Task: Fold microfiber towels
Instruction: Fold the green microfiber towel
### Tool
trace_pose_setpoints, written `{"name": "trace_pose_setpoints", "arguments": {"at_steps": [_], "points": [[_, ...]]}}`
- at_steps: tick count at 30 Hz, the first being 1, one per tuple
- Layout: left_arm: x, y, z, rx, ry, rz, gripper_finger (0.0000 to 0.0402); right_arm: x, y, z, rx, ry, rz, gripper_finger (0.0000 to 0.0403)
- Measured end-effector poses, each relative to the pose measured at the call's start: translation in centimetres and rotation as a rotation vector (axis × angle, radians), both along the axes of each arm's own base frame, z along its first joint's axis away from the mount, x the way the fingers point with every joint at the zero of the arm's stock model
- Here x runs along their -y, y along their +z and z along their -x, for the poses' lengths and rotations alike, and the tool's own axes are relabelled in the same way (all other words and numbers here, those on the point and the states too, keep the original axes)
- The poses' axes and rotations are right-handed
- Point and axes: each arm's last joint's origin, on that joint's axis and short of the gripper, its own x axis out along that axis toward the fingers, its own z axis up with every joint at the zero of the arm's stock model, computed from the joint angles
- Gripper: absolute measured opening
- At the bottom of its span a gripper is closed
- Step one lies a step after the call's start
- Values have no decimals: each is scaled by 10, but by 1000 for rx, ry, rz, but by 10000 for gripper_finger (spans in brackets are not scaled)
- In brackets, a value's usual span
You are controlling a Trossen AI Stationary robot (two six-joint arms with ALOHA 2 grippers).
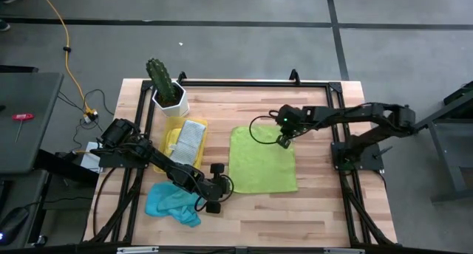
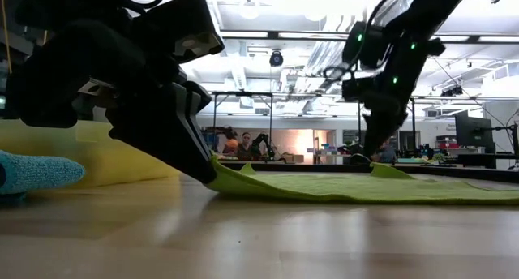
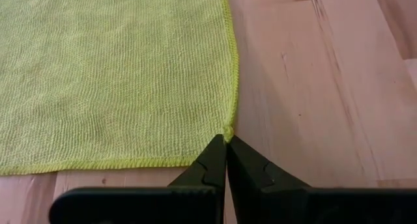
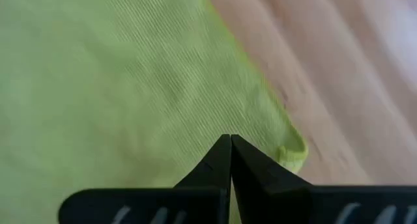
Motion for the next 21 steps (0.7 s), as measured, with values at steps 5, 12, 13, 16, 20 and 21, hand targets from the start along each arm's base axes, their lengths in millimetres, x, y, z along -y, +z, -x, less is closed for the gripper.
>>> {"name": "trace_pose_setpoints", "arguments": {"at_steps": [5, 12, 13, 16, 20, 21], "points": [[0, 0, 0, 2, 0, 1, 1, 4, -24, -9, -72, -13, 12, 0], [0, 0, 0, 3, 0, 1, 1, 9, -25, -2, -191, -104, 200, 0], [0, 0, 0, 6, 0, 2, 1, 10, -23, 0, -200, -118, 220, 0], [0, 1, -1, 8, -1, 3, 1, 12, -21, 8, -255, -165, 252, 0], [1, 1, -1, 13, -1, 6, 1, 10, -17, 19, -340, -207, 282, 0], [1, 1, -1, 14, -1, 6, 1, 7, -15, 21, -344, -212, 292, 0]]}}
